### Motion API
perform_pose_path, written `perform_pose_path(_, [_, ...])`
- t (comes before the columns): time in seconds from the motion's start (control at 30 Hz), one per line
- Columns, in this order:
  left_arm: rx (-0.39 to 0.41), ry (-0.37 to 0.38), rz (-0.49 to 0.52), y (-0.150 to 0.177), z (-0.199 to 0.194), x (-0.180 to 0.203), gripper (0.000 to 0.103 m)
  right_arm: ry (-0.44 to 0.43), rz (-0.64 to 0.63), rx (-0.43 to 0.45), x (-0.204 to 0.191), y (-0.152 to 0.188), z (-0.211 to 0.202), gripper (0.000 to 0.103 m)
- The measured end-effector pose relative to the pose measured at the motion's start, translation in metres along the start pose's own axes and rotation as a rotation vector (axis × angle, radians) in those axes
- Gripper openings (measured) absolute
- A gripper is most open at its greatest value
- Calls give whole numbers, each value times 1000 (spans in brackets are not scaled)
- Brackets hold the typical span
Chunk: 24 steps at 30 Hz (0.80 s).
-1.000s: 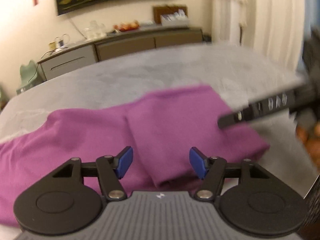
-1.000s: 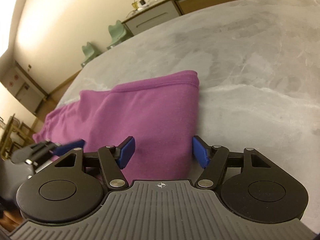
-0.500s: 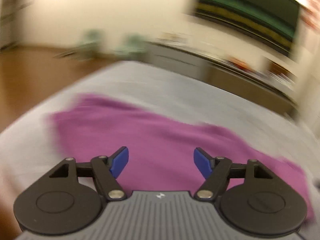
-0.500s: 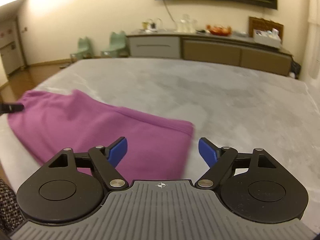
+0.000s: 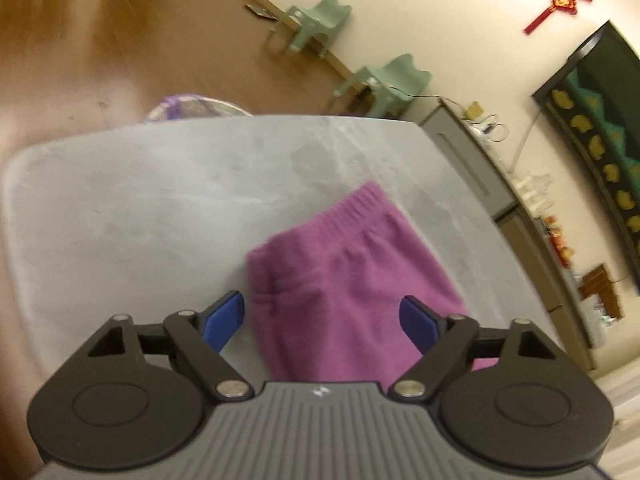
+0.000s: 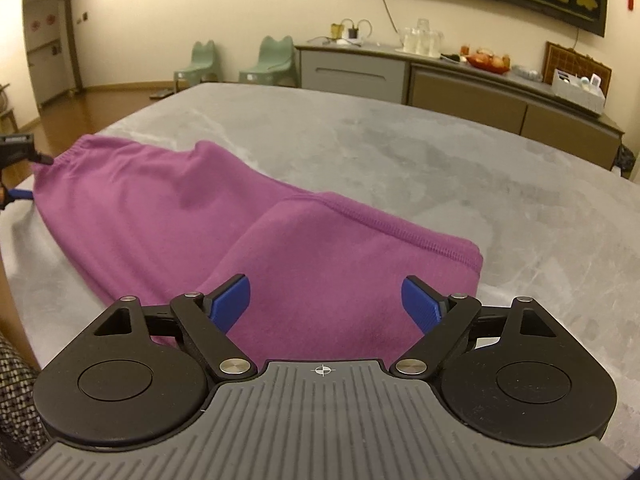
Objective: Fold clothes
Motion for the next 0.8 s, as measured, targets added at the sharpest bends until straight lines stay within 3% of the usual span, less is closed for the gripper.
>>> perform_pose_path(0.03, [3,-6,9,4,1,-2,57,-3,-7,0,-2,-1,0,86])
perform_pose_path(0.07, [7,-29,26,4,2,-5,32,-5,-14,1,-4,-2,-1,86])
perform_pose_path(0.1, [1,-37,19,6,4,-9,18,-10,-21,2,-7,-3,-1,86])
perform_pose_path(0.2, [10,-17,-4,5,3,-11,13,-29,-73,7,-25,-5,-2,86])
perform_pose_path(0.33, [35,11,42,-2,-8,1,12,-66,-138,18,-53,-10,-3,86])
perform_pose_path(0.57, [16,34,-36,2,-7,-13,15,-244,-60,11,-129,-45,19,85])
perform_pose_path(0.73, [-14,70,-126,7,2,-33,31,-326,-90,36,-215,-90,30,85])
perform_pose_path(0.8, [-14,119,-108,7,8,-27,47,-378,-99,30,-252,-99,35,85])
Point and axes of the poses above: each gripper's, at about its wrist camera, not at the fingertips, and z roughly the way its jaws point, x to its right, y to its underside, the point moved 6 cm from there along z, roughly the way its jaws point, and after that the axes turned 15 degrees about x, right-handed, at the moved point
